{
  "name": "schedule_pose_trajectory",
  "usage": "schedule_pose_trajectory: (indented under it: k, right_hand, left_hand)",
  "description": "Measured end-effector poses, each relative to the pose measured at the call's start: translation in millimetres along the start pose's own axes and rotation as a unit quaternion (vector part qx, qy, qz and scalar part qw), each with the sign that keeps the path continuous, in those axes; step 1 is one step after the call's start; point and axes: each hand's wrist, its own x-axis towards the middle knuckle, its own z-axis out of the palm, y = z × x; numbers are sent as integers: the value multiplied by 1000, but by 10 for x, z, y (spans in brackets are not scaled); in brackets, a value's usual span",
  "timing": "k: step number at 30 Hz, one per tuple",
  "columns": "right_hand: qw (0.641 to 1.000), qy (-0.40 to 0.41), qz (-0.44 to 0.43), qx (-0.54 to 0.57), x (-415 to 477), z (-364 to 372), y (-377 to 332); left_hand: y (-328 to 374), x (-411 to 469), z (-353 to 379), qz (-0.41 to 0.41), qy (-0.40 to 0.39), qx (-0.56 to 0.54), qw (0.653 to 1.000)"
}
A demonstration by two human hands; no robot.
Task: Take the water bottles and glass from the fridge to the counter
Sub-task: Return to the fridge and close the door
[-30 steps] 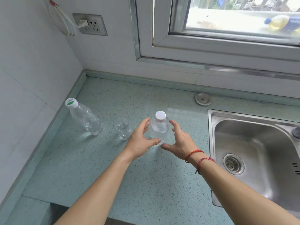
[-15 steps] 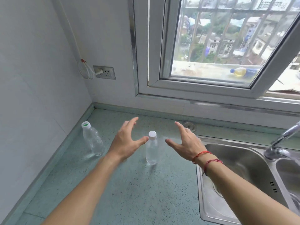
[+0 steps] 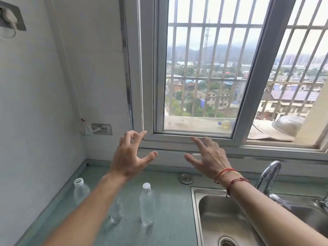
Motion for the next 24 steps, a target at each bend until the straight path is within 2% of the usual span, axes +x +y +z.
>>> schedule_pose_trajectory:
  k: [5,10,17,24]
  right_hand:
    - [998,55,2,-12,-3,-355,86]
    - [995,101,-2,-24,18,-643,121]
    - [992,113,-2,-50,-43,-772,218]
    - [991,114,30,-66,-279,-927,632]
  left_hand:
    - [271,174,-175,59,52,56,995]
    - [448,293,-286,74,61,112,989]
    - [634,296,-259,74,52,114,989]
    - [1055,366,-5,115,45,76,989]
